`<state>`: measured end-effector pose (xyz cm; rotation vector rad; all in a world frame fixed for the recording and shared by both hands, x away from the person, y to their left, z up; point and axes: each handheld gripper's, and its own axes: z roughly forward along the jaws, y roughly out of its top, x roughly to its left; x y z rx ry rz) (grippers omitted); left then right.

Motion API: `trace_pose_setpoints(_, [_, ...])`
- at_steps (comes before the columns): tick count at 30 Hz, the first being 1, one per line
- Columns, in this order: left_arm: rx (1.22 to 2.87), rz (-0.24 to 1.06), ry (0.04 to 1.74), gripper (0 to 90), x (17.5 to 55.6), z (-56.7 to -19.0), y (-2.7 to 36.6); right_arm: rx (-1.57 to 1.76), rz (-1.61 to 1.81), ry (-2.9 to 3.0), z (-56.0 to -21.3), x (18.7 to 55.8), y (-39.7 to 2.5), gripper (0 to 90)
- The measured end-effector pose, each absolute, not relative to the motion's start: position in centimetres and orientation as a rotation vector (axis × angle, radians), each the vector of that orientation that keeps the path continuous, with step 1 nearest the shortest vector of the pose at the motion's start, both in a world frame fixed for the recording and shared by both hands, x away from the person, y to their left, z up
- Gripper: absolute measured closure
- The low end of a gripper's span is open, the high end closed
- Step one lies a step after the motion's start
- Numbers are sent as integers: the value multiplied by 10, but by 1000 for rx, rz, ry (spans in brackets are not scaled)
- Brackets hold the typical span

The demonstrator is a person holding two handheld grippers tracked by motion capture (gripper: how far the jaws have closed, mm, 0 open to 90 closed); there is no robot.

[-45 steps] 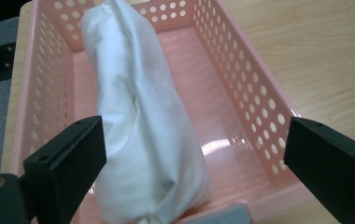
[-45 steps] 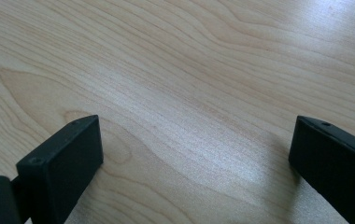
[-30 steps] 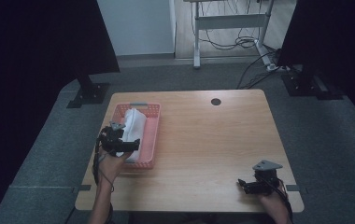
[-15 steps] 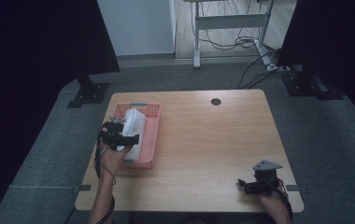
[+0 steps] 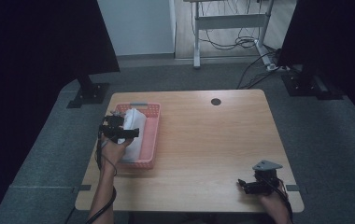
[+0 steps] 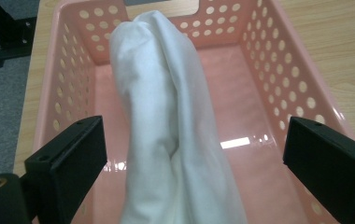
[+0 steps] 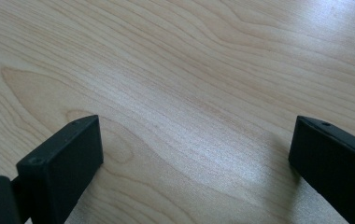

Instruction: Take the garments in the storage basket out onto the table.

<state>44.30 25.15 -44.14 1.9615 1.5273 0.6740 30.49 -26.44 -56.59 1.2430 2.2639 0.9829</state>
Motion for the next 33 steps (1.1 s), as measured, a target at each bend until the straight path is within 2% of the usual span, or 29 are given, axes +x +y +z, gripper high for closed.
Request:
trace_pose_setpoints(11, [1947,652,1592,71,466,-452,258,1241,983,2266,-566,305,-264,27])
trace_pose_setpoints(20, [1997,661,1611,122,479,-464,253,1234,985,2270,-566,305,-264,26])
trace_pose_setpoints(29, [2024,619,1647,232,487,-477,256,1233,985,2272,-566,305,-265,27])
trace_pose_setpoints(33, [2025,571,1658,318,489,-483,258,1232,986,2273,-566,304,-265,26])
